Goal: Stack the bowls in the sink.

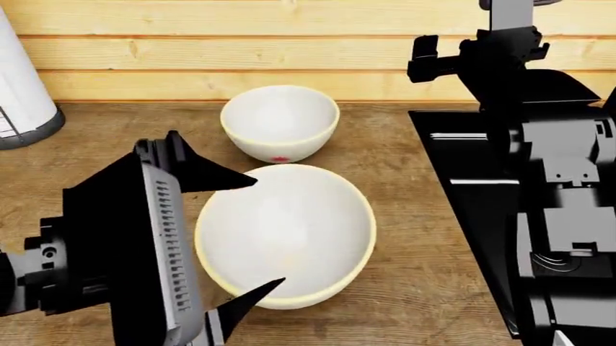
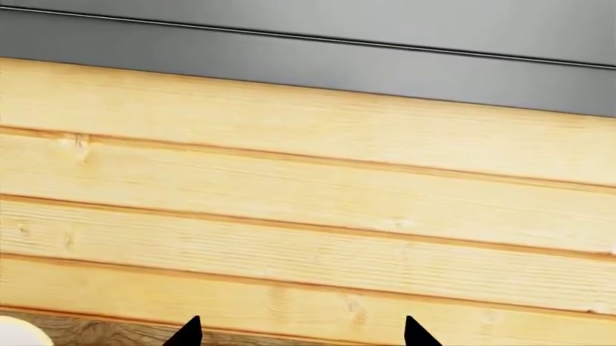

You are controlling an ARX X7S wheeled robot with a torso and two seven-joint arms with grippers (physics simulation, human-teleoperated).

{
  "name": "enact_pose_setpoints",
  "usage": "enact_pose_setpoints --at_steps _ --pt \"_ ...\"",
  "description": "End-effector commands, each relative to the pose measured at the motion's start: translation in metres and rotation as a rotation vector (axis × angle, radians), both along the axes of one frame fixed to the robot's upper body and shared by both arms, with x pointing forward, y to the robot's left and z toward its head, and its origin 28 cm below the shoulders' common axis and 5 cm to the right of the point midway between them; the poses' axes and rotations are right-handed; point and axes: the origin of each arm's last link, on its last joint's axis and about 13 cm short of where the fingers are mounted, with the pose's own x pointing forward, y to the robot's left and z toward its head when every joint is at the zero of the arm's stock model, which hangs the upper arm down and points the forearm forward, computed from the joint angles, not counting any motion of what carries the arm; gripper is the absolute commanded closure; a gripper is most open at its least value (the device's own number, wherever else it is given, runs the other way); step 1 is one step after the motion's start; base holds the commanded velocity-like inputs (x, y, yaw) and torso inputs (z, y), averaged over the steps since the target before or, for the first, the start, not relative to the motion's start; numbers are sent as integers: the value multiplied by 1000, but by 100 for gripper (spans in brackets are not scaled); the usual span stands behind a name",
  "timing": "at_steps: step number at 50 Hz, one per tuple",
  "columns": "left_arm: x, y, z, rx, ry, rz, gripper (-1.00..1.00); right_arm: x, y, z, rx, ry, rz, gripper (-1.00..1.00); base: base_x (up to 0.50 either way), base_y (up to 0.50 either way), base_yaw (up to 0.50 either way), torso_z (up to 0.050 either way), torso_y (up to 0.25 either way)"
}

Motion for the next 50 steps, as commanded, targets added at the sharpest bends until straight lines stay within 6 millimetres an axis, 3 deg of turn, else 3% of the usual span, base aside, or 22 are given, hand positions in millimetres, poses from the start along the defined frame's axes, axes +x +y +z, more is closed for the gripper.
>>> enact_pose_setpoints --at_steps 1,12,50 --pt "-7 -9 -8 33 37 -50 -100 0 0 -1 4 0 4 -100 0 0 0 0 0" --pt "-8 -14 -18 51 76 -71 -100 -1 0 -3 10 0 6 -100 0 0 0 0 0" --pt "29 -22 -51 188 161 -44 -100 2 1 -8 19 6 9 -100 0 0 0 0 0"
